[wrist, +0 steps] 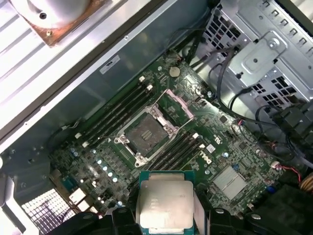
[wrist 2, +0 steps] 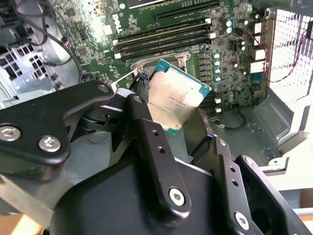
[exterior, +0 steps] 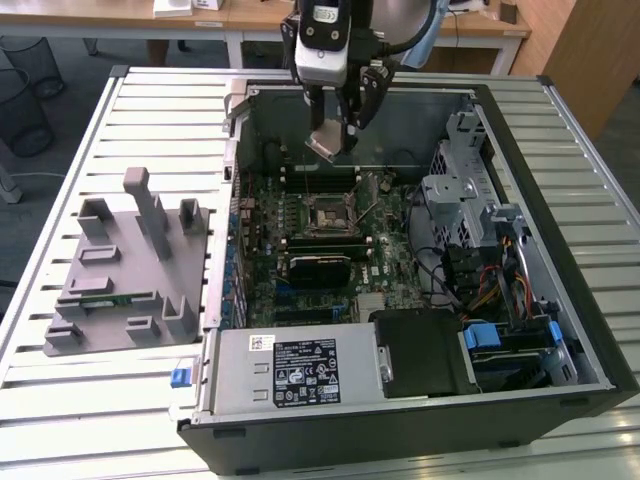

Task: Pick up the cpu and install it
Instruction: 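Place the cpu into insertion slot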

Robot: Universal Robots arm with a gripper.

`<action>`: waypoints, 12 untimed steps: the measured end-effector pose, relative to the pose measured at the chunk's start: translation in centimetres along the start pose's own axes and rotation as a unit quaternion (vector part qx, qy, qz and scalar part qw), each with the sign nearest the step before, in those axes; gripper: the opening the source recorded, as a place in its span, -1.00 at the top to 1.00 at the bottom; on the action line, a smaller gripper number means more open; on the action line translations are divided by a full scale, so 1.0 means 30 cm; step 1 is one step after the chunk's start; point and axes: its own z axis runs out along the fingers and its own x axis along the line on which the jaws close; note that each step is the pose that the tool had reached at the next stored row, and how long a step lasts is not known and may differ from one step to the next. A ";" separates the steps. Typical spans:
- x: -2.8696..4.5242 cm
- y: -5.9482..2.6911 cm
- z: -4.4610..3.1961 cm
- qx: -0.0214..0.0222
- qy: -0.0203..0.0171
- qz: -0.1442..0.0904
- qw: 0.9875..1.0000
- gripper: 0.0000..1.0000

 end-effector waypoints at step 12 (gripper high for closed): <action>0.001 0.000 0.007 0.000 -0.008 0.094 0.996 -0.05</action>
